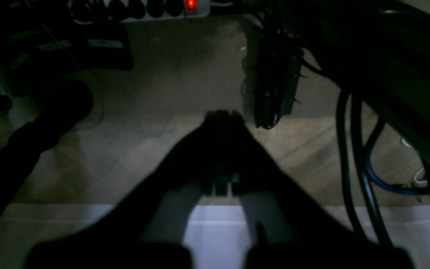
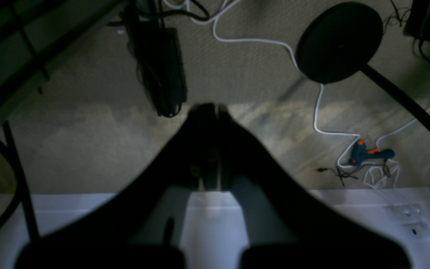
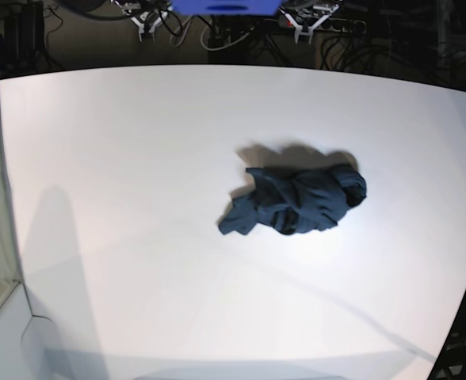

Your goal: Layout the t-shirt on the table in an organized manner, then fold the t-shirt properly

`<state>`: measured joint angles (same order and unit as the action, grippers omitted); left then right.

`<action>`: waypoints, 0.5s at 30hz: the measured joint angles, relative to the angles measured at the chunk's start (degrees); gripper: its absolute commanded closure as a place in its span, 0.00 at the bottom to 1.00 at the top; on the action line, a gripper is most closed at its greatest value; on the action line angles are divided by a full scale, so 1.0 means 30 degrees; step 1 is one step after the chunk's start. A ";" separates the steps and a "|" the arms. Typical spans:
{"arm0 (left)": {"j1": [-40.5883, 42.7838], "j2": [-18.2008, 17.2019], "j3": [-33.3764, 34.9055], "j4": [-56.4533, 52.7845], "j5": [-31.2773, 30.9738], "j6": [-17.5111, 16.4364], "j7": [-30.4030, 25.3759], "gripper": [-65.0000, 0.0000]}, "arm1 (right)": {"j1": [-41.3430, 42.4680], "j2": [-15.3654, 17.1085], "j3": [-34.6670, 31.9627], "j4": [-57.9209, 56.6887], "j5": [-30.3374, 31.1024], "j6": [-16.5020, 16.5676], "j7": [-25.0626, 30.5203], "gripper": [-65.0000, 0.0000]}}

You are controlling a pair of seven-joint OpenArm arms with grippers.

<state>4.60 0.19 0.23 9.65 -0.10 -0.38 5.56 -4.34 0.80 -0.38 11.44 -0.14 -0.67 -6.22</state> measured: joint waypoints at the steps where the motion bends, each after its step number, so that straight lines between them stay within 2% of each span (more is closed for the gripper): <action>1: 0.0000 0.0000 0.0000 0.0000 0.0007 0.0000 0.0000 1.00 | 0.0000 0.0000 0.0000 0.0000 0.0000 0.0000 0.0000 1.00; 15: 0.0007 -0.0379 0.0073 0.0000 0.0000 0.0066 -0.0007 1.00 | -0.0160 0.0051 0.0000 0.0066 0.0000 0.0007 0.0051 1.00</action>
<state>4.62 -0.95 0.45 9.65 -0.10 -0.19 5.54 -4.82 0.95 -0.38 11.64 -0.14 -0.64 -6.07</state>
